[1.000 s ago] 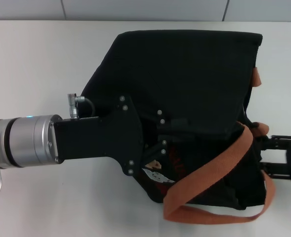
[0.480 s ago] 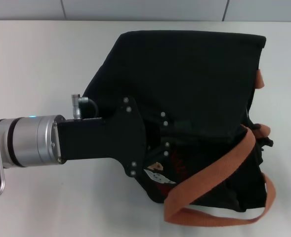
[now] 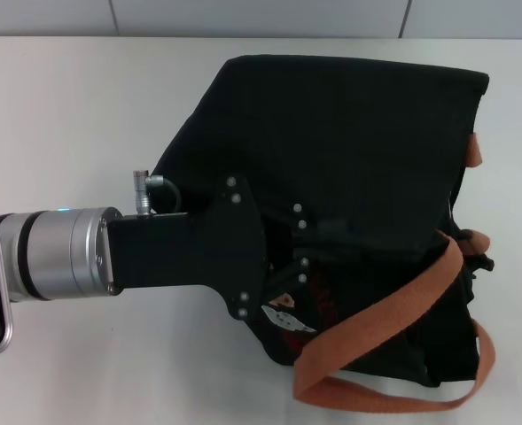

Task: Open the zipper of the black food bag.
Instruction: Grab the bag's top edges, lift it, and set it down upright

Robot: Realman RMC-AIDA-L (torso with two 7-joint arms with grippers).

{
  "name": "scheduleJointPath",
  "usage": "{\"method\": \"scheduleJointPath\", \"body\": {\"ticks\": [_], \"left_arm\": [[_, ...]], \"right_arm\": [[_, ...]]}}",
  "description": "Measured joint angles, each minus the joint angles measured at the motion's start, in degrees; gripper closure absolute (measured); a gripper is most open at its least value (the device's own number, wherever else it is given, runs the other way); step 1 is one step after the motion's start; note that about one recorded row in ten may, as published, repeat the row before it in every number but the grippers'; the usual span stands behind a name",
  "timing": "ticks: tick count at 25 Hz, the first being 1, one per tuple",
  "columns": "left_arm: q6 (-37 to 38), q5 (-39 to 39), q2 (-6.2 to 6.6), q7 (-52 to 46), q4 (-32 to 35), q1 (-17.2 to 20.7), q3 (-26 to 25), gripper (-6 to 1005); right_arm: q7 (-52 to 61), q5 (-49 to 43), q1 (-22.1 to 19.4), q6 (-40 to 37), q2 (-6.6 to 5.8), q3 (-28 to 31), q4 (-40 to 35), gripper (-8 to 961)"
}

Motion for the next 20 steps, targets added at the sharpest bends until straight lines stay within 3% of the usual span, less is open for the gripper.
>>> {"method": "scheduleJointPath", "body": {"ticks": [2,3,10,15,20], "left_arm": [[-0.01,-0.51,0.00,0.00,0.12,0.01,0.68,902],[-0.01,-0.51,0.00,0.00,0.12,0.01,0.68,902],[0.00,-0.69,0.00,0.03,0.39,0.03,1.04,904],[0.00,-1.48,0.00,0.03,0.20,0.03,1.18,905],[0.00,-1.88,0.00,-0.13,0.33,0.03,1.24,906]], "right_arm": [[-2.71,-0.48,1.23,0.61,2.32,-2.24,-1.11,340],[-3.34,-0.47,1.59,0.77,2.57,-2.85,-1.08,347],[-4.01,-0.61,4.47,2.92,2.59,-6.46,0.42,607],[-3.73,-0.61,5.41,4.38,2.62,-10.59,0.44,712],[-3.66,-0.43,5.45,5.53,2.67,-11.98,0.45,684]]}}
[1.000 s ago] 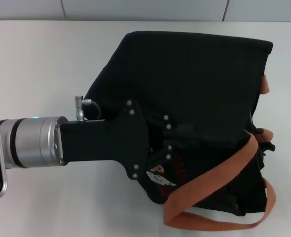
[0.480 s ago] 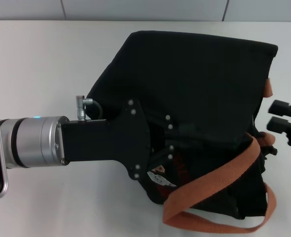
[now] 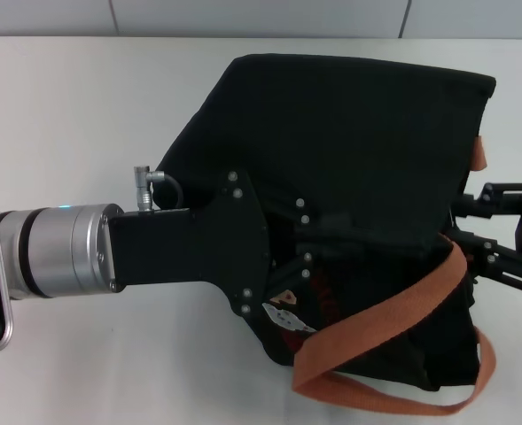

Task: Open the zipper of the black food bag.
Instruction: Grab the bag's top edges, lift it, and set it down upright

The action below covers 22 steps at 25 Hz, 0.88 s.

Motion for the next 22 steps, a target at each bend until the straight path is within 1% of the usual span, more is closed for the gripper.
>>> {"method": "scheduleJointPath", "body": {"ticks": [2,9,14,20,22], "left_arm": [[-0.03,-0.04,0.00,-0.04,0.13,0.00,0.06,905],[-0.08,-0.10,0.00,-0.22,0.18,-0.16,0.32,906],[-0.10,-0.14,0.00,-0.27,0.18,-0.18,0.33,905],[-0.10,-0.18,0.00,-0.23,0.17,-0.27,0.33,905],[-0.09,-0.18,0.00,-0.23,0.18,-0.28,0.33,905]], "right_arm": [[0.11,0.27,0.02,1.00,0.11,0.23,0.03,673],[0.13,0.94,1.00,1.98,0.29,-0.03,1.55,555],[-0.66,1.13,1.26,2.06,0.27,-0.62,1.70,586],[-1.22,1.22,1.13,2.15,0.29,-0.50,1.58,779],[-1.24,1.23,1.10,2.19,0.29,-0.33,1.60,813]]}}
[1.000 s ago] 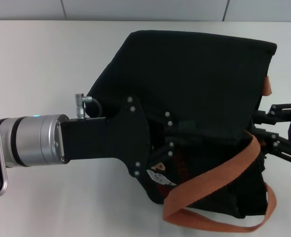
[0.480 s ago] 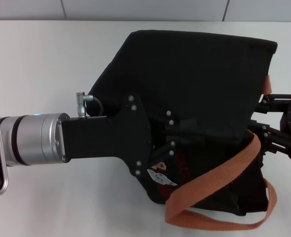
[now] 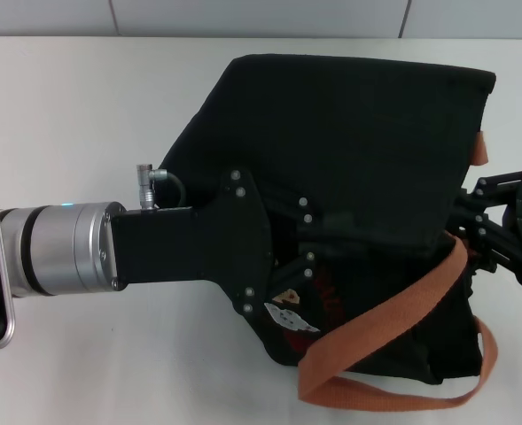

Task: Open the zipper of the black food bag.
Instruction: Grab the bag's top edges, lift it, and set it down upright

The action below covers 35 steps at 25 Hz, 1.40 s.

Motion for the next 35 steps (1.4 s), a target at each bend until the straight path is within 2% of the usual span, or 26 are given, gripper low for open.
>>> {"method": "scheduleJointPath", "body": {"ticks": [3,12,15,22,28,33,35], "left_arm": [[0.01,0.00,0.00,0.00,0.00,-0.05,0.00,906],[0.19,-0.09,0.00,-0.02,0.09,-0.17,0.00,905],[0.18,-0.10,0.00,-0.05,0.09,-0.17,-0.01,905],[0.16,-0.09,0.00,-0.08,0.09,-0.20,0.00,906],[0.13,-0.09,0.00,-0.08,0.09,-0.33,-0.01,906],[0.05,-0.08,0.00,-0.08,0.09,-0.54,-0.01,905],[0.05,-0.08,0.00,-0.11,0.09,-0.65,0.00,905]], "right_arm": [[0.01,0.01,0.01,-0.08,0.00,0.17,0.00,863],[1.01,0.39,-0.20,-2.60,-0.30,0.40,-0.38,830],[4.93,0.56,-0.09,-1.72,-0.31,0.18,-1.20,819],[5.73,0.72,0.08,-1.08,-0.35,-0.03,-1.40,794],[6.30,0.38,0.35,-0.79,-0.36,-1.27,-1.38,550],[6.39,0.30,0.34,-0.15,-0.29,-2.86,-2.38,476],[6.41,0.32,0.23,-0.01,-0.21,-3.04,-2.97,519]]}}
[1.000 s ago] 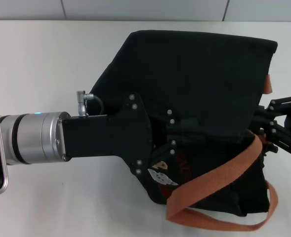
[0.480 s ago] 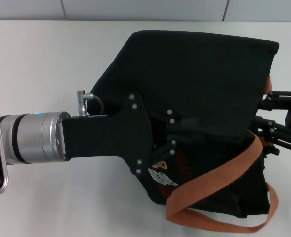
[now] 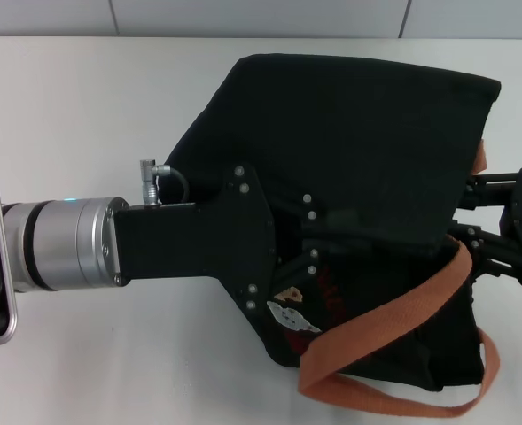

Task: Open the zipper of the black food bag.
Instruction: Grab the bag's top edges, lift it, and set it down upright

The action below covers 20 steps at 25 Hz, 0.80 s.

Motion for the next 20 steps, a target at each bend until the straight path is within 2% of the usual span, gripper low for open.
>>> {"method": "scheduleJointPath", "body": {"ticks": [5,12,20], "left_arm": [[-0.06,0.00,0.00,-0.05,0.00,-0.09,0.00,906],[-0.06,-0.13,0.00,-0.06,-0.07,-0.20,0.00,906],[-0.31,-1.52,0.00,0.21,-0.37,-0.09,0.01,905]], "right_arm": [[0.01,0.22,-0.07,0.21,0.03,0.44,-0.01,627],[-0.21,0.40,-0.37,-0.53,0.00,0.54,-0.42,830],[2.04,0.14,-4.15,-2.27,-0.20,0.51,-6.34,865]]}}
